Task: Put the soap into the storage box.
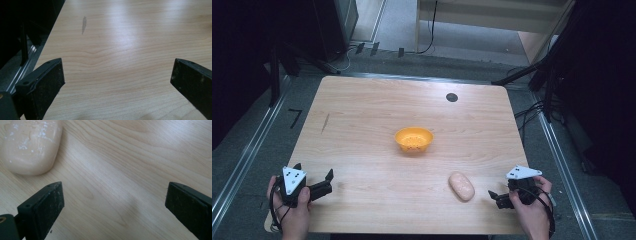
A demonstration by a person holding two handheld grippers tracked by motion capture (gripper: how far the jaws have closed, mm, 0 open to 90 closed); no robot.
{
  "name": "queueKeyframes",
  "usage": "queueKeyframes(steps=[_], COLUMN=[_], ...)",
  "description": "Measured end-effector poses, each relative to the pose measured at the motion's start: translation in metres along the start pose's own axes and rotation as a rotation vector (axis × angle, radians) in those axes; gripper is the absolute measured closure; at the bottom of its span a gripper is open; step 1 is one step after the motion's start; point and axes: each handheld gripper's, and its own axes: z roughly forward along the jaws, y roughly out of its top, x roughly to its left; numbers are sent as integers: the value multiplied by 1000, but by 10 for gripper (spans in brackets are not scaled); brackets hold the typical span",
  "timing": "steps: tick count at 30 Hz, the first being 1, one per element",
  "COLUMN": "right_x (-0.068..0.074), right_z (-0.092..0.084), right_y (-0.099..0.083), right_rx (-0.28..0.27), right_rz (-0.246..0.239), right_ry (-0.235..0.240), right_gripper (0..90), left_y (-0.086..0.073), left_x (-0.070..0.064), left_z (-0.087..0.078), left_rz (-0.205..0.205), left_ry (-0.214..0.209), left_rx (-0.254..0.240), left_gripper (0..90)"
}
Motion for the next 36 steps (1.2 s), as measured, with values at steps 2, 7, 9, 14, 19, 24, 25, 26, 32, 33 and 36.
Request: queueKeyframes(steps=[2,7,9,14,19,24,25,26,32,33,36], right_x=[2,9,12,21,26,32,33,35,42,45,47], right_z=[1,6,8,15,18,20,20,21,25,27,29], right_y=[4,14,18,28,34,41,43,45,53,55,57], right_rx=[0,17,23,42,50,51,53,51,72,82,83], right_rz=[-13,-10,-14,-24,-30,-25,-29,-33,-40,-40,-47], right_ry=[-3,17,27,51,60,90,93,97,106,110,118], right_gripper=[26,26,26,26,27,28,28,28,34,36,41], left_y=[0,0,0,0,0,0,0,0,1,1,1], left_x=[0,-1,-2,-2,-1,-1,-2,-2,-3,-3,-3], left_z=[0,1,0,0,0,1,2,2,2,2,2], left_rz=[-1,5,13,15,12,14,16,17,28,26,25], left_ry=[2,6,6,5,1,5,7,10,13,12,13], left_rx=[-1,-1,-1,-1,0,6,8,9,14,12,12], left_gripper=[0,0,0,0,0,0,0,0,0,0,0])
